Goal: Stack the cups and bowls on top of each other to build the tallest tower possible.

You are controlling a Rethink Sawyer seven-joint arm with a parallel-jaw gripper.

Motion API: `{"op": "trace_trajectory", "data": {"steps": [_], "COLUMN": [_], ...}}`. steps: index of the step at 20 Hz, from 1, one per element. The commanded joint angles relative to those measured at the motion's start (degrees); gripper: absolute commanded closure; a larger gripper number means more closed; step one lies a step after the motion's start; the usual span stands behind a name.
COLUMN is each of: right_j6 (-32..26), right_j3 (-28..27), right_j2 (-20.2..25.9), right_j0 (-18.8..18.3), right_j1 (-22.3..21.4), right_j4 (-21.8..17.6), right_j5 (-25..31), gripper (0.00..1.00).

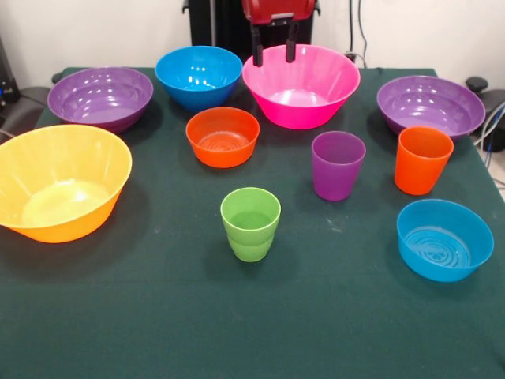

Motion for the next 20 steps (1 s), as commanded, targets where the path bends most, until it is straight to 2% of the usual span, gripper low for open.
{"op": "trace_trajectory", "data": {"steps": [1, 15, 20], "right_j6": [3.2, 3.0, 1.7], "right_j3": [-3.5, -3.3, -2.6], "right_j2": [2.9, 2.8, 4.3], "right_j0": [0.1, 0.0, -1.2], "right_j1": [1.7, 1.5, 1.2], "right_j4": [-3.2, -3.4, -4.4], "right_j5": [1.4, 1.5, 2.0], "gripper": [0.00, 0.00, 0.00]}}
